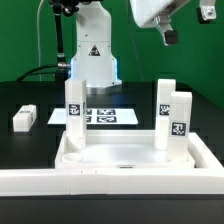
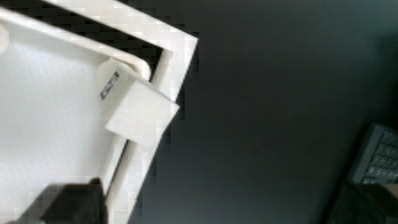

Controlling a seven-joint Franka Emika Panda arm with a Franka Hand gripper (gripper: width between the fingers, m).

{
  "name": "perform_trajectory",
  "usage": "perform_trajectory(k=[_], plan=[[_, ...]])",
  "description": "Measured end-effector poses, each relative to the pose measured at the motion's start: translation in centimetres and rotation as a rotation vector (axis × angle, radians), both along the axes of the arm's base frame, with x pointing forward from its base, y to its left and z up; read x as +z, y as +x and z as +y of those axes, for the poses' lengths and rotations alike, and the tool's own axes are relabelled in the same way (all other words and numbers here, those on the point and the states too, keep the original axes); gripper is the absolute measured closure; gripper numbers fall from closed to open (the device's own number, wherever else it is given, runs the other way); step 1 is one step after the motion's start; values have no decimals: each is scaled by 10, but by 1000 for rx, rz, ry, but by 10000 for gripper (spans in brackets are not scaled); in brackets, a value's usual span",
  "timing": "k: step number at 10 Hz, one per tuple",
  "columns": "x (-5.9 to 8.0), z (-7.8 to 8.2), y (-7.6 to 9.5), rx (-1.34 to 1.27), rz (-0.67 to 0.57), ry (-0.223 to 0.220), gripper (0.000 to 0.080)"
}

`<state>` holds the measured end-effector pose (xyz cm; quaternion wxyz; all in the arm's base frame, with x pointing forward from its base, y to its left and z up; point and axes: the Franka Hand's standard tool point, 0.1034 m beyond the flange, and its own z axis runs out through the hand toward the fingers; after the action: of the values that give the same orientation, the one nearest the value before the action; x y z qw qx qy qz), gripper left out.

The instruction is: Assemble desk

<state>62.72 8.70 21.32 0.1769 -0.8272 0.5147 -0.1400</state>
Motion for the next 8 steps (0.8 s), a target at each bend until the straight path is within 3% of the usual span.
perform_trajectory(k=[3,5,6,8], plan=[[-18,-59,-43,329,-49,-202,150],[-25,-122,-68,522,-61,-324,150],[-25,-137,-69,582,-68,-363,150],[-25,-136,-69,690,-74,-412,150]])
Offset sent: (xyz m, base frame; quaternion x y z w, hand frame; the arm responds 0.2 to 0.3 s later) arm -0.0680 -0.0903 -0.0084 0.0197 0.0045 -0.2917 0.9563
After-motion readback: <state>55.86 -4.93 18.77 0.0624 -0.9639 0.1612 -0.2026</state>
